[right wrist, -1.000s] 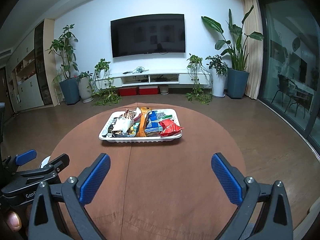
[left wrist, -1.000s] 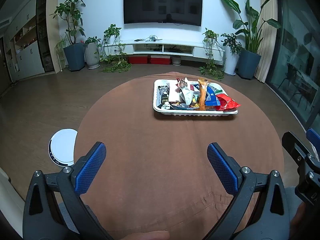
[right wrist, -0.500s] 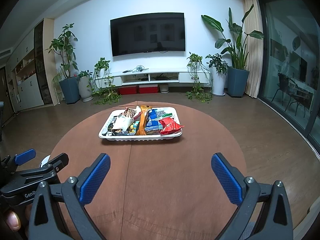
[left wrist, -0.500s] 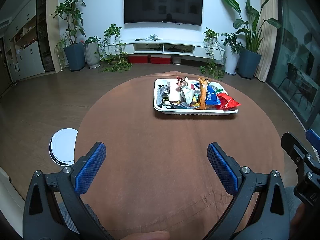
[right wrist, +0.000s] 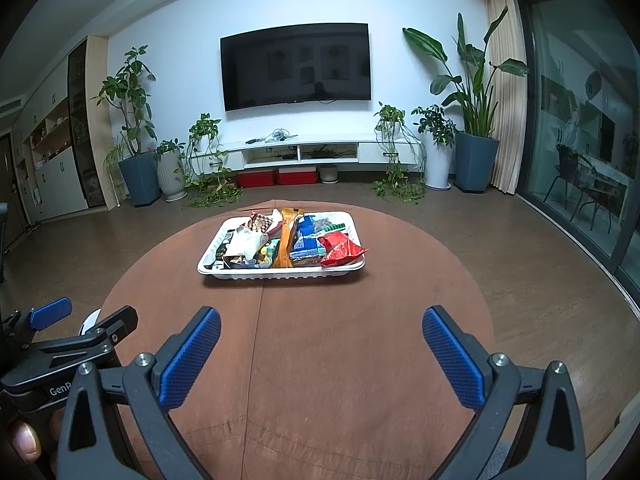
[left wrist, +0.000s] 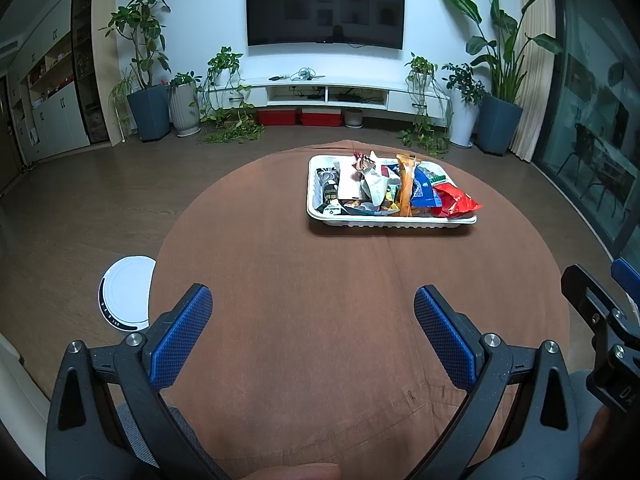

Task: Organize snacks

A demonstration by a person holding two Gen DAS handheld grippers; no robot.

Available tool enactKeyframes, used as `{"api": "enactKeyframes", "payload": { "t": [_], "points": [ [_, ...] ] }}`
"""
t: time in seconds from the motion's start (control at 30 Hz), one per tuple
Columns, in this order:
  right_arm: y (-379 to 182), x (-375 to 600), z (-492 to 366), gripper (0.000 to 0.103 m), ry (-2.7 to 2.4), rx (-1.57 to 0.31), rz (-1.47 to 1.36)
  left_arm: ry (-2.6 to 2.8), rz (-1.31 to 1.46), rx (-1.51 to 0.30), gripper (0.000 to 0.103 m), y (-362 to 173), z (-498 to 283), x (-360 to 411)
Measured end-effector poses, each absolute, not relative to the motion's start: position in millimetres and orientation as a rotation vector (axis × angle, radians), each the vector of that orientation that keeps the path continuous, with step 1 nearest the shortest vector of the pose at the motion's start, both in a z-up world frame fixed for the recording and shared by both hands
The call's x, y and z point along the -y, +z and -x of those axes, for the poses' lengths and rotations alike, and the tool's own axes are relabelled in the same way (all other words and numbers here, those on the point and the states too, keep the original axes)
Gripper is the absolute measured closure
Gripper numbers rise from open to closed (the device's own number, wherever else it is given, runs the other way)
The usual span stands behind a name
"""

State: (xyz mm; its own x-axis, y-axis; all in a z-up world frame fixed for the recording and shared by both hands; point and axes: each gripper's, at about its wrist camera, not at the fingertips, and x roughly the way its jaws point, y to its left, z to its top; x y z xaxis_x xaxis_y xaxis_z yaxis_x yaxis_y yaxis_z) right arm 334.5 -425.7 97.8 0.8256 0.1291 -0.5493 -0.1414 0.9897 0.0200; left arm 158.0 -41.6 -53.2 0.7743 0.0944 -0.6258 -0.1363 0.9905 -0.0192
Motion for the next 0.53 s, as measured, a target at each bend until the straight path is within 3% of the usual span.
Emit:
{"api": "enactKeyframes", "payload": {
  "t": [0.53],
  "points": [
    [91.8, 427.1, -328.3, 0.000, 0.145, -0.593, 0.013, 0.134, 0.057, -0.662, 0.000, -55.3, -157.6, 41.5]
  ]
}}
